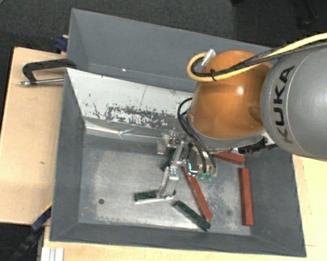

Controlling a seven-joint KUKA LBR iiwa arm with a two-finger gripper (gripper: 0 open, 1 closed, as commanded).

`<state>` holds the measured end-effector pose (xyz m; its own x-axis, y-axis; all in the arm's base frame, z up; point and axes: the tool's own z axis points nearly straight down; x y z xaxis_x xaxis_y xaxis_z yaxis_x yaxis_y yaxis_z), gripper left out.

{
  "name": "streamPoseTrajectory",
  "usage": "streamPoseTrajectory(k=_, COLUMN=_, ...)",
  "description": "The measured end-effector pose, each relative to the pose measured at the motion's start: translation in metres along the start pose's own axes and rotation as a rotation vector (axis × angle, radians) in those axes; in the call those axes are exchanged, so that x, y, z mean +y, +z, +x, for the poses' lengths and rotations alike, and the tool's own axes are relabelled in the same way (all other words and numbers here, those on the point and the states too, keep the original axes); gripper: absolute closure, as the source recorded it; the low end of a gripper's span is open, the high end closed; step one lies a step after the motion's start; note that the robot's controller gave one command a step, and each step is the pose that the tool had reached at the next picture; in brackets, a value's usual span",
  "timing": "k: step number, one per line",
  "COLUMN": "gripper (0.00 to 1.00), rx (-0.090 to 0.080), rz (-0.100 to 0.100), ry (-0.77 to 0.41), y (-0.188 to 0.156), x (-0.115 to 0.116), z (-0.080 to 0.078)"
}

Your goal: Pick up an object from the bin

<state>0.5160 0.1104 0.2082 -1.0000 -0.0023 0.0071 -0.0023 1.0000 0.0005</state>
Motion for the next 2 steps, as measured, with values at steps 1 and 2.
streamPoseTrajectory(k=1, gripper=0.00, rx=-0.001, rz=0.001, ry=-0.240, y=0.1411, x=-0.0163, z=0.0026)
streamPoseTrajectory(k=2, gripper=1.00, rx=-0.007, rz=0.000, ry=-0.239, y=0.1377, x=-0.0157, z=0.0008)
